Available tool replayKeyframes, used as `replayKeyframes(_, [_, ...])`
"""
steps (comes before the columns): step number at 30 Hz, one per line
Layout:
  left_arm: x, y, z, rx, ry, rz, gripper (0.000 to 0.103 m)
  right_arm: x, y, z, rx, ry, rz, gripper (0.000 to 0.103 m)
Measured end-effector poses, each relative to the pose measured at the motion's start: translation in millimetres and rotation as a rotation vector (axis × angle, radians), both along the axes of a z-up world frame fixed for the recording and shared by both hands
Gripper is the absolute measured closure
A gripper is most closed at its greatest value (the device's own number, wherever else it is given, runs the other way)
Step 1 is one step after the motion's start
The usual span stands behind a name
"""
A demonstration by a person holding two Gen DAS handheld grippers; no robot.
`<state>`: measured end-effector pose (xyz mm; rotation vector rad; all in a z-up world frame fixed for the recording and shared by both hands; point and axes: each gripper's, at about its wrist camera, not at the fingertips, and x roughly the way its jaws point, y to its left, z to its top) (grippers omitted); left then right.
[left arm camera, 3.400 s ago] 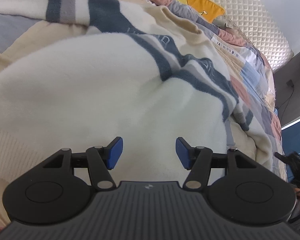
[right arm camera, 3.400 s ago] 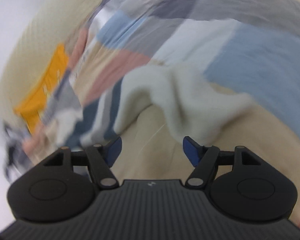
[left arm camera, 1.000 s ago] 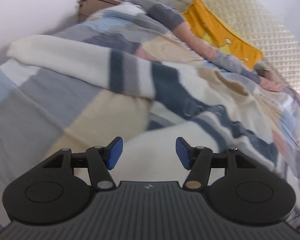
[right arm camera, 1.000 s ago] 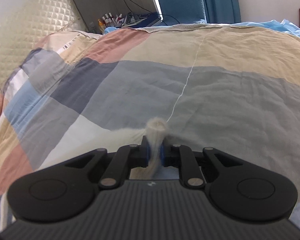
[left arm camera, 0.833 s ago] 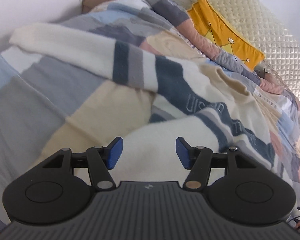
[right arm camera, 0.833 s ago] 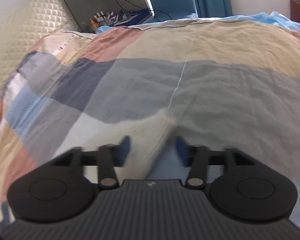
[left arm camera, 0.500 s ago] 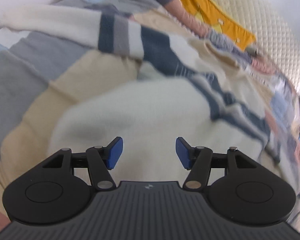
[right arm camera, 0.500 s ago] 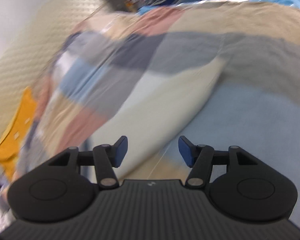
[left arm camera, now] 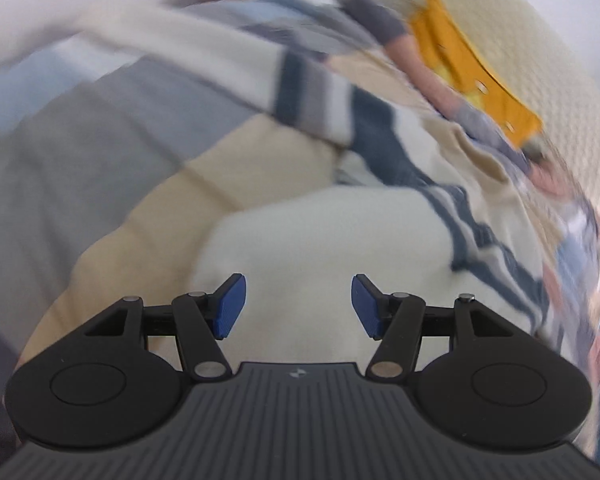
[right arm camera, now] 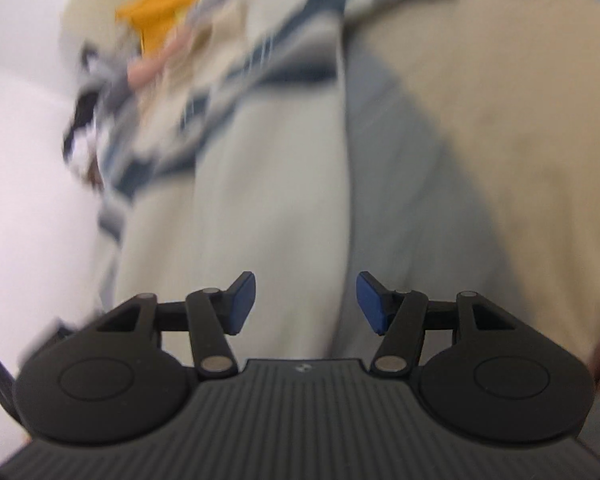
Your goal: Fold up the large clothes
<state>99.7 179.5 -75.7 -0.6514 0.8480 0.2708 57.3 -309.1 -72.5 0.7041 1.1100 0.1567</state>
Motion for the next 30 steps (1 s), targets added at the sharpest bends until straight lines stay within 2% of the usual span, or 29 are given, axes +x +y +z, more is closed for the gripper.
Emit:
replayKeyframes(3, [-10, 18, -3, -0.046, -0.003, 0.096, 0.039, -7, 24, -24, 0.047, 0.083, 0.042, 0.044])
replayKeyframes(5, [-13, 27, -2, -0.065, -0.019, 0.146, 0.039, -6, 38, -38, 0.07, 0.103, 0.076, 0.044])
replayKeyframes(8, [-16, 35, 0, -0.066, -0.029, 0.192, 0.039, -2, 55, -48, 0.045, 0.08, 0.077, 0.043])
replayKeyframes(11, [-21, 41, -4, -0.113, -0.027, 0.224, 0.039, -1, 59, -49, 0.056, 0.044, 0.047, 0.046])
replayKeyframes(12, [-22, 44, -6, -0.14, -0.027, 0.232, 0.039, -1, 60, -48, 0.048, 0.025, 0.057, 0.06])
replayKeyframes(13, [-24, 45, -8, -0.162, -0.025, 0.238, 0.039, -3, 61, -47, 0.033, 0.01, 0.07, 0.071])
replayKeyframes(14, [-25, 47, -9, -0.183, -0.025, 0.243, 0.039, -3, 58, -45, 0.018, 0.004, 0.082, 0.091])
replayKeyframes(16, [-28, 49, -10, -0.209, -0.027, 0.253, 0.039, -1, 52, -35, 0.017, -0.013, 0.105, 0.092])
replayKeyframes(19, [-33, 51, -9, -0.237, -0.049, 0.262, 0.039, -6, 40, -5, -0.025, -0.096, 0.131, 0.093])
replayKeyframes(24, [-35, 51, -7, -0.23, -0.041, 0.269, 0.039, -9, 7, 37, -0.12, -0.163, 0.127, 0.094])
replayKeyframes(27, [-32, 48, -10, -0.225, -0.016, 0.259, 0.039, -7, -13, 48, -0.202, -0.172, 0.101, 0.094])
replayKeyframes(30, [-26, 39, -15, -0.224, 0.011, 0.205, 0.039, -7, -38, 51, -0.261, -0.151, 0.05, 0.094])
